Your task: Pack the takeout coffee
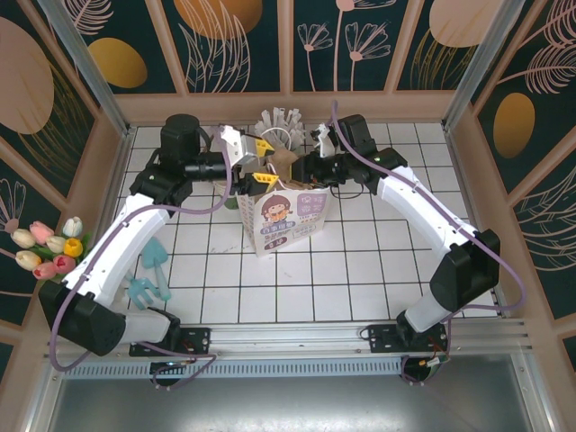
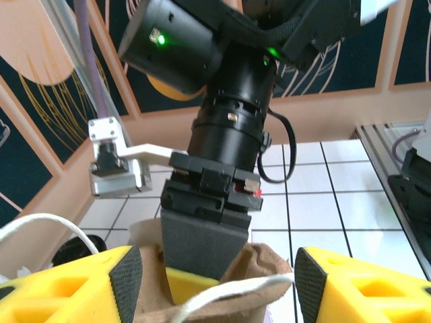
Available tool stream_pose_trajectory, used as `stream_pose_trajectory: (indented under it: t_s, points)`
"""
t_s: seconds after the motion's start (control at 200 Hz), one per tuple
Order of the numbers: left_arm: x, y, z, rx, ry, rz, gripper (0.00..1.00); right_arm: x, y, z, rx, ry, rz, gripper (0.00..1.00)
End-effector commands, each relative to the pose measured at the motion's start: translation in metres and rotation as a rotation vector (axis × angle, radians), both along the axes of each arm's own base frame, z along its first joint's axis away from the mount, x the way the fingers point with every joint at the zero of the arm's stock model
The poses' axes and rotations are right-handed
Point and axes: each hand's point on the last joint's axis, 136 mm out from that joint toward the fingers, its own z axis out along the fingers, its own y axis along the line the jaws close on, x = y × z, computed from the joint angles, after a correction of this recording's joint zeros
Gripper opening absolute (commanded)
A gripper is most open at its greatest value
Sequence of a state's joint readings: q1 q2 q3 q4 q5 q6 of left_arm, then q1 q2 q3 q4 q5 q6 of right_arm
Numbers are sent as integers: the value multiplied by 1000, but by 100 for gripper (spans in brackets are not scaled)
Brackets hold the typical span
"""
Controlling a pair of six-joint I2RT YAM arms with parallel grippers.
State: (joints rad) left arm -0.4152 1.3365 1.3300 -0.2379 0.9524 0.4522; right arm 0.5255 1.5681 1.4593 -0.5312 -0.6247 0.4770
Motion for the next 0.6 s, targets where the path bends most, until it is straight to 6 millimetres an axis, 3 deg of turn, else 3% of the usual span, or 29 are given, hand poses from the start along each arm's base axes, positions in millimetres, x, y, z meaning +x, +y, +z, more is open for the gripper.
stream_pose_trajectory:
  t_s: [0.0,0.085,0.18,0.34,0.595]
  points:
    - [-7,-1,-2,28,-43,-50,66,2,1,-10,-36,18,-3,29]
    - [0,-1,-5,44,-46,-25,64,1,1,-9,-35,14,-2,29]
    - [3,-2,-5,55,-45,-22,53,1,1,-8,-37,13,-3,29]
    - [-12,1,3,38,-88,-61,32,2,0,-12,-42,19,-10,29]
    - [-33,4,6,-1,-94,-116,12,2,-5,-15,-65,28,-40,29]
